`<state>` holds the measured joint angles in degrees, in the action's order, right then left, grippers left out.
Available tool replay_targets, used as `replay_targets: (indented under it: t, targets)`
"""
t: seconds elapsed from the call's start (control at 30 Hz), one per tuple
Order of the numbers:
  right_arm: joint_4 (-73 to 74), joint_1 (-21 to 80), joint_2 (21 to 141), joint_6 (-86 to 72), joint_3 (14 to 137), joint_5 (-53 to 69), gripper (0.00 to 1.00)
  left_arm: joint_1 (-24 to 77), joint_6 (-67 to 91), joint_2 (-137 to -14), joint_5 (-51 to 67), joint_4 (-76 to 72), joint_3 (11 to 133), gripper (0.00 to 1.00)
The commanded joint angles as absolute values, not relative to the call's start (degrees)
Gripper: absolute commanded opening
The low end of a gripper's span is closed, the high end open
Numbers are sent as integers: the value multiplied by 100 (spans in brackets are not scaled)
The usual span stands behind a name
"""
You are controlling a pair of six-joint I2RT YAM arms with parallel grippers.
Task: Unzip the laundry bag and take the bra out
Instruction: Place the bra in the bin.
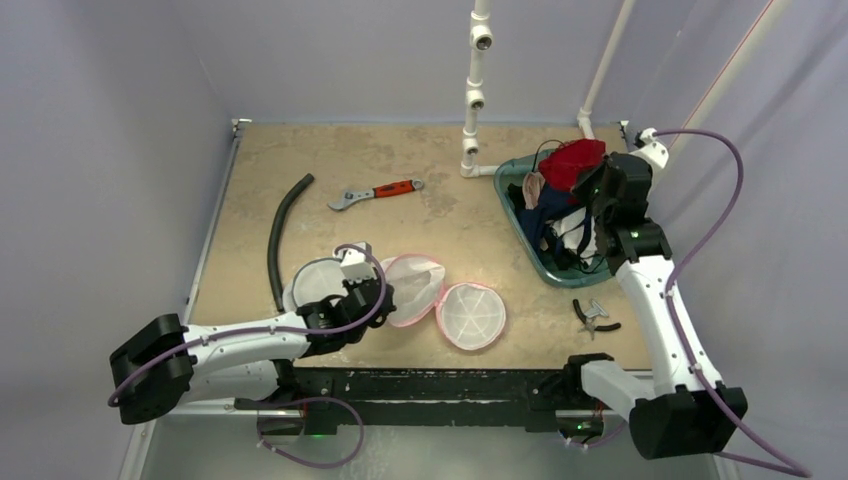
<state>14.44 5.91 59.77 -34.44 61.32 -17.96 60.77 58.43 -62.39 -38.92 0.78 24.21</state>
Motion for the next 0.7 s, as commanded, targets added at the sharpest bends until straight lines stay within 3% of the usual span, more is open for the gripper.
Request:
replay_targets:
  t: [0.0,0.3,0.5,0.67]
  targets:
    - [1172,296,5904,-3831,5942,-1196,0,6052,6007,-6352,-3650,-422,2338,0]
    - [1417,-70,4985,-4032,4925,-829,0,6051,5950,-6456,-3445,-801,2226,0]
    - [721,-647,5352,-4181,4024,-137,0,6049,6023,-6606,-3282,-899,2180,0]
    - [490,-781,5737,-4358,3857,-265,0,6052,6084,-6736,-3241,-1020,2135,0]
